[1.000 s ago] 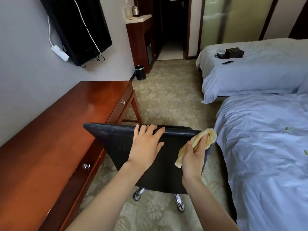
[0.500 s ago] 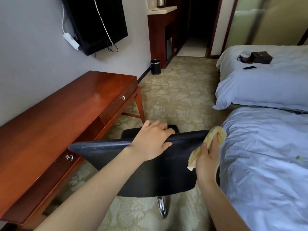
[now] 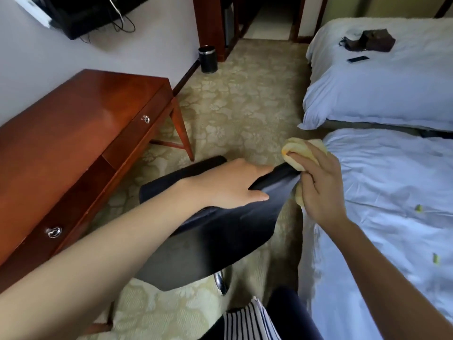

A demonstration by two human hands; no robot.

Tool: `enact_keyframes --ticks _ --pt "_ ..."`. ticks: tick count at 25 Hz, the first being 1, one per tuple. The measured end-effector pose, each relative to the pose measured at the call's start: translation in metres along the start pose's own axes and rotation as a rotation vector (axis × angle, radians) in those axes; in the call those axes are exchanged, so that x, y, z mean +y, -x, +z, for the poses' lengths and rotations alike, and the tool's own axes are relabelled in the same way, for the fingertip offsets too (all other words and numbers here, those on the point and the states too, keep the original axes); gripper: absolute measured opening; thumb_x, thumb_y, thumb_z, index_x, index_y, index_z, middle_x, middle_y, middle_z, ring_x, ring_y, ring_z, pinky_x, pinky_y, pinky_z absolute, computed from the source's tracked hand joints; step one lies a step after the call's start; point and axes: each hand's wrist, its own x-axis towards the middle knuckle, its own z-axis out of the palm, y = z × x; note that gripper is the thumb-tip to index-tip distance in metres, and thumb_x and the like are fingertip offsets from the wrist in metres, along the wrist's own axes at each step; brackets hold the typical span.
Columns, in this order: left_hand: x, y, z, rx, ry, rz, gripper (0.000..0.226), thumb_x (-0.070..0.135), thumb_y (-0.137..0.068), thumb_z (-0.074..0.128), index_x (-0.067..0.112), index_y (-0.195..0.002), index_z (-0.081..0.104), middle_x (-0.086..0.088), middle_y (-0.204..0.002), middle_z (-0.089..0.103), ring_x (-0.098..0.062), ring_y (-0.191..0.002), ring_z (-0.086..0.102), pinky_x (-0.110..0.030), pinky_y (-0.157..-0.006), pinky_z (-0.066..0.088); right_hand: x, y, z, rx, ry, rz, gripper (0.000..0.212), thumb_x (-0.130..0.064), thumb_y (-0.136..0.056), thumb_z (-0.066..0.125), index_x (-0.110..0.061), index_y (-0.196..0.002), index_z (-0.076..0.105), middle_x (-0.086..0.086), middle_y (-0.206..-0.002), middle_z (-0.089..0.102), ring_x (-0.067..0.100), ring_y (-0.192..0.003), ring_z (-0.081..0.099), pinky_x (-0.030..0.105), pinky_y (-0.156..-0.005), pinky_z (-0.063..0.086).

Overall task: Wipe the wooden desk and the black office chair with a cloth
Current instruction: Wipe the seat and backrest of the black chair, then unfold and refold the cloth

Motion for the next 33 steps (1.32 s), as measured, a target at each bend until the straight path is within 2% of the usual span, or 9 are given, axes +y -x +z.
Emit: enact_keyframes --ticks 4,8,13,17,21,24,26,30,33 --pt "0.006 -0.021 0.002 0.082 -0.114 -0.041 0.06 0.044 -0.092 0.053 0.02 -0.144 0.036 0.004 -0.083 0.048 -0.015 -0.082 0.05 -0.026 -0.068 0.034 0.032 -0.034 0.0 -0.049 0.004 -0.149 0.049 -0.018 -0.081 0.03 -0.012 -0.107 0.071 0.009 -0.12 0.063 0.039 -0.109 0.051 0.05 -0.096 0.039" --pt "0.016 -0.058 -0.002 0.077 -0.274 -0.096 0.055 0.045 -0.092 0.05 0.012 -0.136 0.04 -0.008 -0.094 0.061 -0.026 -0.087 0.058 -0.039 -0.075 0.049 0.068 -0.092 0.002 -0.158 -0.128 -0.36 0.042 -0.012 -0.078 0.037 -0.012 -0.093 0.076 0.007 -0.107 0.07 0.036 -0.103 0.057 0.049 -0.089 0.045" --pt "0.025 -0.094 -0.009 0.09 -0.119 -0.326 0.057 0.047 -0.092 0.051 0.022 -0.14 0.034 -0.004 -0.101 0.057 -0.018 -0.092 0.051 -0.031 -0.078 0.042 0.095 -0.173 0.003 -0.537 -0.244 -0.694 0.04 -0.012 -0.077 0.04 -0.015 -0.096 0.076 0.003 -0.109 0.068 0.027 -0.104 0.055 0.036 -0.09 0.046" --pt "0.028 -0.116 -0.014 0.148 -0.062 -0.457 0.062 0.048 -0.091 0.051 0.032 -0.145 0.026 0.002 -0.107 0.054 -0.012 -0.097 0.048 -0.022 -0.07 0.029 0.096 -0.215 0.021 -0.792 -0.309 -0.815 0.044 -0.013 -0.076 0.037 -0.01 -0.098 0.074 0.003 -0.109 0.067 0.026 -0.105 0.053 0.034 -0.093 0.044" --pt "0.021 -0.134 -0.026 0.099 0.01 -0.474 0.061 0.051 -0.088 0.054 0.031 -0.142 0.032 0.004 -0.096 0.056 -0.014 -0.09 0.051 -0.024 -0.068 0.033 0.1 -0.248 0.041 -0.964 -0.412 -0.774 0.043 -0.013 -0.074 0.041 -0.018 -0.102 0.074 -0.015 -0.103 0.064 0.012 -0.108 0.052 0.016 -0.094 0.038" --pt "0.01 -0.147 -0.037 0.089 -0.003 -0.462 0.057 0.054 -0.084 0.059 0.031 -0.133 0.041 0.006 -0.088 0.056 -0.012 -0.083 0.051 -0.025 -0.063 0.033 0.103 -0.262 0.051 -1.017 -0.525 -0.644 0.043 -0.021 -0.071 0.041 -0.04 -0.097 0.07 -0.027 -0.101 0.063 0.004 -0.106 0.053 0.011 -0.091 0.038" --pt "0.014 -0.156 -0.043 0.054 -0.039 -0.479 0.051 0.05 -0.086 0.058 0.027 -0.126 0.039 0.006 -0.077 0.047 -0.014 -0.076 0.044 -0.028 -0.058 0.028 0.105 -0.274 0.06 -1.061 -0.564 -0.566 0.045 -0.016 -0.071 0.046 -0.052 -0.093 0.063 -0.028 -0.104 0.062 0.0 -0.108 0.053 0.01 -0.092 0.037" --pt "0.023 -0.182 -0.054 -0.16 -0.143 -0.445 0.044 0.037 -0.09 0.058 0.016 -0.114 0.027 0.001 -0.065 0.034 -0.02 -0.062 0.039 -0.028 -0.045 0.02 0.113 -0.304 0.084 -1.103 -0.635 -0.493 0.048 -0.009 -0.075 0.051 -0.051 -0.094 0.062 -0.026 -0.11 0.059 -0.008 -0.111 0.051 0.004 -0.092 0.034" --pt "-0.002 -0.219 -0.082 -0.28 -0.028 -0.603 0.046 0.053 -0.089 0.052 0.021 -0.118 0.04 0.0 -0.087 0.052 -0.023 -0.081 0.053 -0.034 -0.064 0.043 0.124 -0.346 0.108 -1.126 -0.669 -0.557 0.06 0.005 -0.081 0.056 -0.052 -0.1 0.06 -0.035 -0.111 0.054 -0.017 -0.112 0.046 -0.002 -0.088 0.03"
